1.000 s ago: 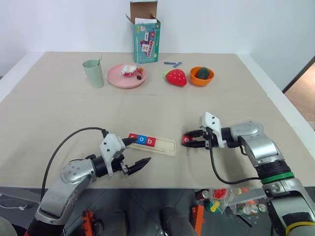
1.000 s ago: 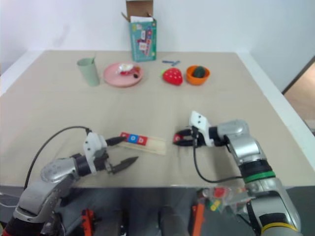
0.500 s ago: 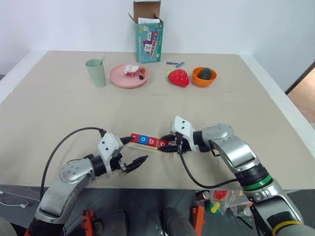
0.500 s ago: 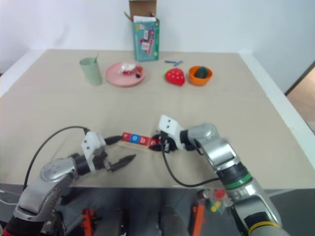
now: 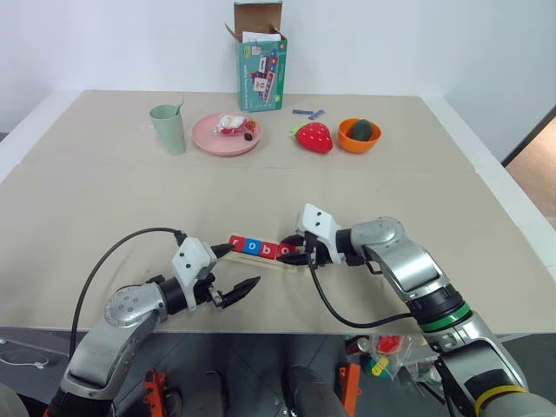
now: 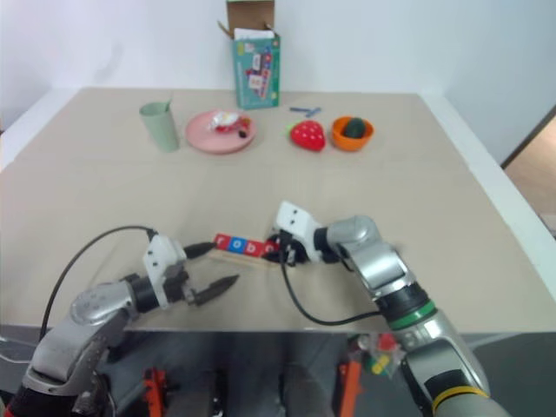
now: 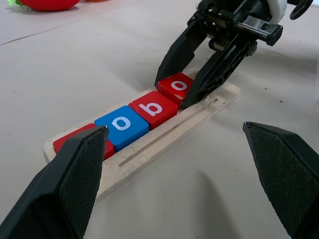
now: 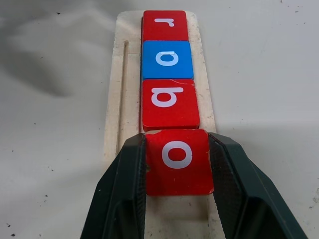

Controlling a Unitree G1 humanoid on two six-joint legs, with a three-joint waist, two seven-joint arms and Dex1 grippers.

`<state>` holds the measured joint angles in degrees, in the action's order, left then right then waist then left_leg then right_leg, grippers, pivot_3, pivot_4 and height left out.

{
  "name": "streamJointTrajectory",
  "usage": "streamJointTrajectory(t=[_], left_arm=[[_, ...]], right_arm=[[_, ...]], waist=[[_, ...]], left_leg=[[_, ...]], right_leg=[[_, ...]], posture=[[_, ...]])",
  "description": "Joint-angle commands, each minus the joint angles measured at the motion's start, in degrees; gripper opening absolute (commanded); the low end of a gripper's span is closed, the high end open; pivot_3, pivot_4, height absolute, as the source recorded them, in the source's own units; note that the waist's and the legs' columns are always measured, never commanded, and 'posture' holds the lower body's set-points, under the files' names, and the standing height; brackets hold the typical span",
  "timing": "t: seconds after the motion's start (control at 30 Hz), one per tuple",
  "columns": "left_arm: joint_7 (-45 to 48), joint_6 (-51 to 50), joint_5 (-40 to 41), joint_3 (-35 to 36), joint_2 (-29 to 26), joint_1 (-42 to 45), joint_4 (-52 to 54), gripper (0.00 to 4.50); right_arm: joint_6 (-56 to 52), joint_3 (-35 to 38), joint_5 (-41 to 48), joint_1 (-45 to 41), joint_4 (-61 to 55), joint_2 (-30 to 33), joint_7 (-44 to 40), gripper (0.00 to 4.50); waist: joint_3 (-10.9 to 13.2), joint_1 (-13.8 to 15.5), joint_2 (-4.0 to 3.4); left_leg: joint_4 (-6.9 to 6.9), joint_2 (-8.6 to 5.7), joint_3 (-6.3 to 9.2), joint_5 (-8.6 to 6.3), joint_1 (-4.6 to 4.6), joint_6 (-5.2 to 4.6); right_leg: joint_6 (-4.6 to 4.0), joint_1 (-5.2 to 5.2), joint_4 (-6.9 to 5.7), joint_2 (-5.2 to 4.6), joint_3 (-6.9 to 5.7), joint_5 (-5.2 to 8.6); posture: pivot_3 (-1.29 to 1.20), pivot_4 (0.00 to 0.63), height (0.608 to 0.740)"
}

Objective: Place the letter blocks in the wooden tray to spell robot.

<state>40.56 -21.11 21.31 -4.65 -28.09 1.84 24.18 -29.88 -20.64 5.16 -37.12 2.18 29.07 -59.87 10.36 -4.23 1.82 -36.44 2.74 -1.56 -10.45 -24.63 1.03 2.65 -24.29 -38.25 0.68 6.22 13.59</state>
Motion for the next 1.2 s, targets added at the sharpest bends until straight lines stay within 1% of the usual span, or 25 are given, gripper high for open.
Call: streamJointTrajectory(t=[0.03, 1.2], left_arm=[[0.1, 1.2, -0.1, 0.3, -0.2, -0.2, 1.9, 4.5], [0.8, 2.6, -1.7, -1.1, 0.2, -0.4, 1.0, 4.5]], right_arm=[[0.2, -0.4, -0.4, -0.7, 0.2, -0.1, -0.3, 1.21], [-2.0, -0.7, -0.2, -0.8, -1.3, -0.7, -0.7, 1.21]], waist=[[0.0, 0.0, 0.0], [0.0, 0.0, 0.02]], left_leg=[[0.0, 0.0, 0.0, 0.0, 0.0, 0.0], [0.0, 0.01, 0.0, 0.0, 0.02, 0.0]], right_leg=[[-0.01, 0.0, 0.0, 0.0, 0.0, 0.0], [-0.02, 0.01, 0.0, 0.01, 0.0, 0.0]], posture=[[0.0, 0.15, 0.74], [0.0, 0.15, 0.74]])
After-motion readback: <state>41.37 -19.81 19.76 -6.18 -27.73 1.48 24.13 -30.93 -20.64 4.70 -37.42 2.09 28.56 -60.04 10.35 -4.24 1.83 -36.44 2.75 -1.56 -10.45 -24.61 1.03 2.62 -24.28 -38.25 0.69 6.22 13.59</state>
